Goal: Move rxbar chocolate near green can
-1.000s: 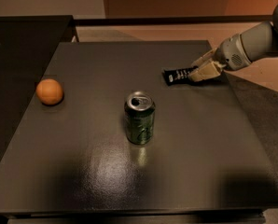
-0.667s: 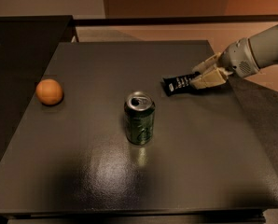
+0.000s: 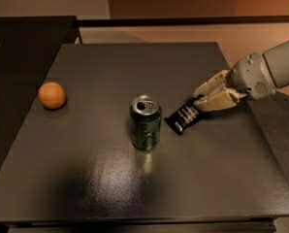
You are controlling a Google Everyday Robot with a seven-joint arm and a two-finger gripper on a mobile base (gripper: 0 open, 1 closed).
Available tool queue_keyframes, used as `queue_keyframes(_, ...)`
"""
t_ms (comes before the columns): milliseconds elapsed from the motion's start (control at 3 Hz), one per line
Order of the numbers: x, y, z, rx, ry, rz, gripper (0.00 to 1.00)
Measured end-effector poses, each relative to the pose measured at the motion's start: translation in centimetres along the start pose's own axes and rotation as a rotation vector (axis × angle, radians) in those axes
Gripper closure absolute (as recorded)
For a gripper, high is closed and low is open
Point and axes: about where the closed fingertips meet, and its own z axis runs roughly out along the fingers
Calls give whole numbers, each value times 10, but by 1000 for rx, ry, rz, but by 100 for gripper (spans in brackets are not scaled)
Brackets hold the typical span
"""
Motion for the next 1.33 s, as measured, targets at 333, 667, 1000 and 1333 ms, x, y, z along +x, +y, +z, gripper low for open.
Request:
queue_keyframes(333,-2,32,6,-58,4,-13,100)
queue_keyframes(667,-4,55,12,-108,8,-22,100)
queue_keyframes(1000,-8,66,17,-133,8,-22,84)
queue_keyframes(1333,-9,66,19,-135,9,-24,61)
